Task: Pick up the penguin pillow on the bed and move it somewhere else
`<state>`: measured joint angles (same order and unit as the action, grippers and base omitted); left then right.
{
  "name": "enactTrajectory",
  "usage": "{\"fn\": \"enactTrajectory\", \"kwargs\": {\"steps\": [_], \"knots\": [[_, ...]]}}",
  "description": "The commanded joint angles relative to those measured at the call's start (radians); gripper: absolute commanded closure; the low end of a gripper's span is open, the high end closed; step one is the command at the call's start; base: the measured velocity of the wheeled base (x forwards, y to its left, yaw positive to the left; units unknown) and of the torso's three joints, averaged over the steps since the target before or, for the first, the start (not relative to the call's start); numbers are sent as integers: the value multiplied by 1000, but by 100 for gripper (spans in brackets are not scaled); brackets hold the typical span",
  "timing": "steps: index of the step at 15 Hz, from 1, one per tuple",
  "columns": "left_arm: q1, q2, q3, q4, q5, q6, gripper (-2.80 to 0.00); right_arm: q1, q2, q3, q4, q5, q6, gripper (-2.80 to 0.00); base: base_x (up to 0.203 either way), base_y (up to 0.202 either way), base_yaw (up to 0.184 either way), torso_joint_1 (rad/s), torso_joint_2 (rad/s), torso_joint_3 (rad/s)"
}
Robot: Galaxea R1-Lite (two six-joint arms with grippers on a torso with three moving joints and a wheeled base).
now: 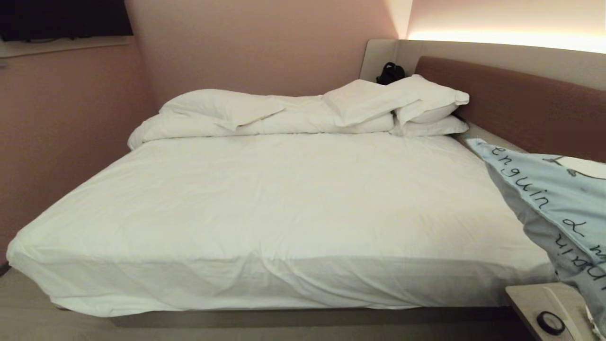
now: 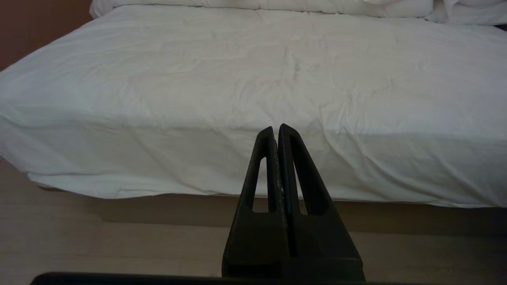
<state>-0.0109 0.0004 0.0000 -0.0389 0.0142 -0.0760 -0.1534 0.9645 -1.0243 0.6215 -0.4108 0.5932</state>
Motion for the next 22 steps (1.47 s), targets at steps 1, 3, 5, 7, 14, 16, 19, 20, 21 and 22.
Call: {"fn": "enactTrajectory", "kwargs": {"steps": [1,3,5,7,14,16,19,20,21,22], "knots": [[0,0,0,0,0,-1,0,-1,-61,39,3,-61,4,0,-193,0,2,-2,6,2],[0,0,0,-1,1,-1,0,-2,-116,96,3,-114,4,0,-129,0,5,-4,1,9],[0,0,0,-1,0,-1,0,-2,-173,131,4,-164,3,0,0,0,0,0,0,0],[0,0,0,-1,0,-1,0,-2,-248,182,7,-243,2,0,0,0,0,0,0,0],[0,0,0,-1,0,-1,0,-2,-391,270,18,-443,1,0,0,0,0,0,0,0],[0,0,0,-1,1,-1,0,-2,-383,265,17,-447,0,0,0,0,0,0,0,0],[0,0,0,-1,1,-1,0,-2,-388,257,18,-456,2,0,0,0,0,0,0,0],[0,0,0,-1,0,-1,0,-2,-385,254,17,-476,2,0,0,0,0,0,0,0],[0,0,0,0,1,-1,0,-2,-382,253,14,-498,2,0,0,0,0,0,0,0],[0,0,0,-1,0,-1,0,-2,-380,252,12,-510,2,0,0,0,0,0,0,0]]}}
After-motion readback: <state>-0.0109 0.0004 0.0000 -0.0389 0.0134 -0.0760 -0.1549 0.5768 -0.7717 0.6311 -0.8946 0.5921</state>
